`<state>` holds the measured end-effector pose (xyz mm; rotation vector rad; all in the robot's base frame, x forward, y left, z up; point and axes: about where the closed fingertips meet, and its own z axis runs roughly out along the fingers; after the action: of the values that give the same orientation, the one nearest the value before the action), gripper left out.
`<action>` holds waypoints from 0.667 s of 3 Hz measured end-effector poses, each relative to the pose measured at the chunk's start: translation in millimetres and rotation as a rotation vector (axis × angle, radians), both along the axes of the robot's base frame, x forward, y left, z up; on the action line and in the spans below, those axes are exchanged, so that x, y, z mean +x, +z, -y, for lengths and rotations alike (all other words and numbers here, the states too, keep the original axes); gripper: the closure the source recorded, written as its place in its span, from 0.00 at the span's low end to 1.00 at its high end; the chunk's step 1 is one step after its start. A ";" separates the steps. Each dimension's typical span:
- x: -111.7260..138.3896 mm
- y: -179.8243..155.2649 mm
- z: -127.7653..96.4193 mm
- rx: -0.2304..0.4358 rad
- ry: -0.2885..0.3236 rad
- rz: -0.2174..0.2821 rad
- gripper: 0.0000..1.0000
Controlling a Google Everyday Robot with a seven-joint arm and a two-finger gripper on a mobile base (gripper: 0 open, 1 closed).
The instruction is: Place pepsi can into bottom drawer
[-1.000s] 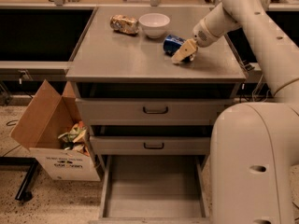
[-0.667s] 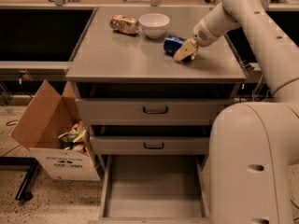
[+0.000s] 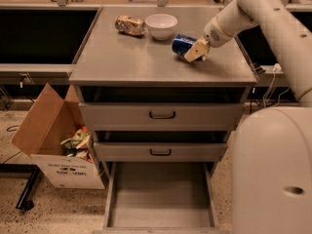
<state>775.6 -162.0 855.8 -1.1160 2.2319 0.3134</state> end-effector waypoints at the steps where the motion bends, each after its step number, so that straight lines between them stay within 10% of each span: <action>1: -50.1 41.7 1.2 -0.002 0.027 0.101 1.00; 2: -50.0 40.5 0.3 -0.003 0.030 0.099 1.00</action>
Offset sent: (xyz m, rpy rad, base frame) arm -0.0312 -0.0097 0.0446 0.0005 -0.1090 0.0125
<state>725.6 -162.4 896.3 -1.1422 2.1314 0.2614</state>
